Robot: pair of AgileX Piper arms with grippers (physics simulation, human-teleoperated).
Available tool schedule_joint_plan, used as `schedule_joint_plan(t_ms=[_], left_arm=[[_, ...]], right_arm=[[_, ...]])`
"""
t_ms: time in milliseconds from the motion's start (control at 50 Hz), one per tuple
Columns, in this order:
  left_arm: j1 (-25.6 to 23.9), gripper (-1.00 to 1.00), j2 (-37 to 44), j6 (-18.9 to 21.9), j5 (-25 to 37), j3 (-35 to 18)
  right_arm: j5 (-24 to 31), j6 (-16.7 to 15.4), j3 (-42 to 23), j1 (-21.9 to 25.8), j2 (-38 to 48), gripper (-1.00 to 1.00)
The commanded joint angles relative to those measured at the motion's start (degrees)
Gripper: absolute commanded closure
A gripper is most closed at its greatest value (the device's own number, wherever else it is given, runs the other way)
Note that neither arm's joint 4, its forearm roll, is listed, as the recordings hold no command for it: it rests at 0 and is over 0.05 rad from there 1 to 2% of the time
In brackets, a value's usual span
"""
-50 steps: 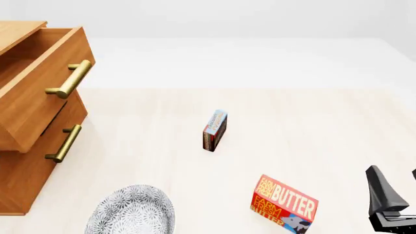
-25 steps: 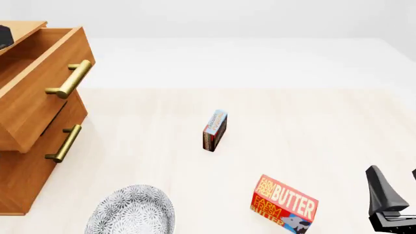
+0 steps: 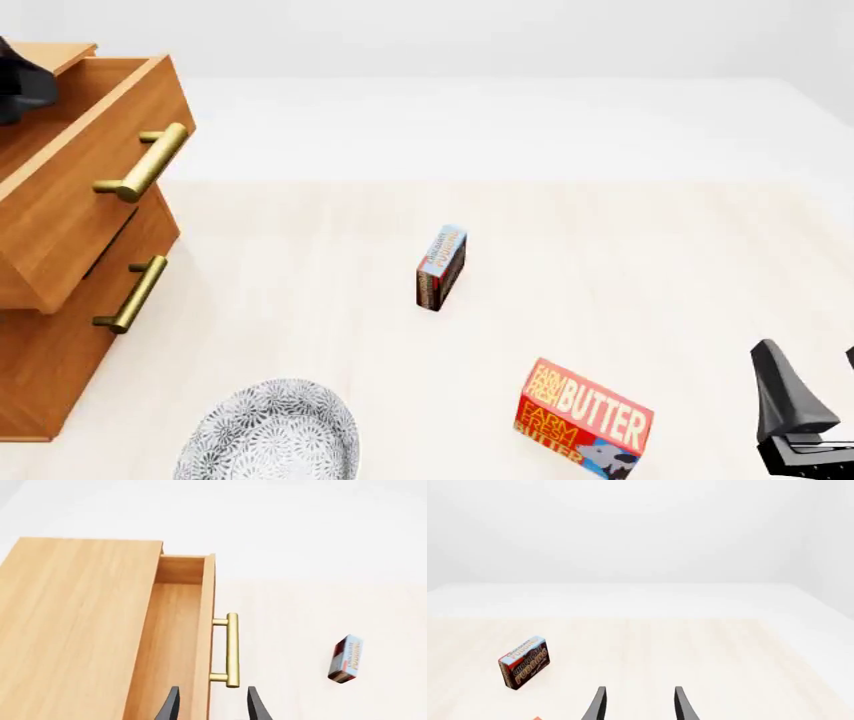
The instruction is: Put the chocolate pudding in the top drawer of the cabinet and close it.
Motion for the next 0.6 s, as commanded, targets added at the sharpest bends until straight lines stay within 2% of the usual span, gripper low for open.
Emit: schedule_joint_plan(t_ms=[20, 340, 600], left_arm=[[1.1, -1.00, 2.6, 0.8, 1.2, -1.5], [-0.4, -1.00, 4.2, -1.0, 0.8, 2.1], [-1.3, -1.00, 5.6, -1.1, 1.4, 1.8]], right_arm=[[0.0, 0.0, 0.0, 0.0, 0.0, -1.00], [0.0, 0.0, 0.0, 0.0, 0.0, -1.00], [0.0, 0.0, 0.0, 0.0, 0.0, -1.00]])
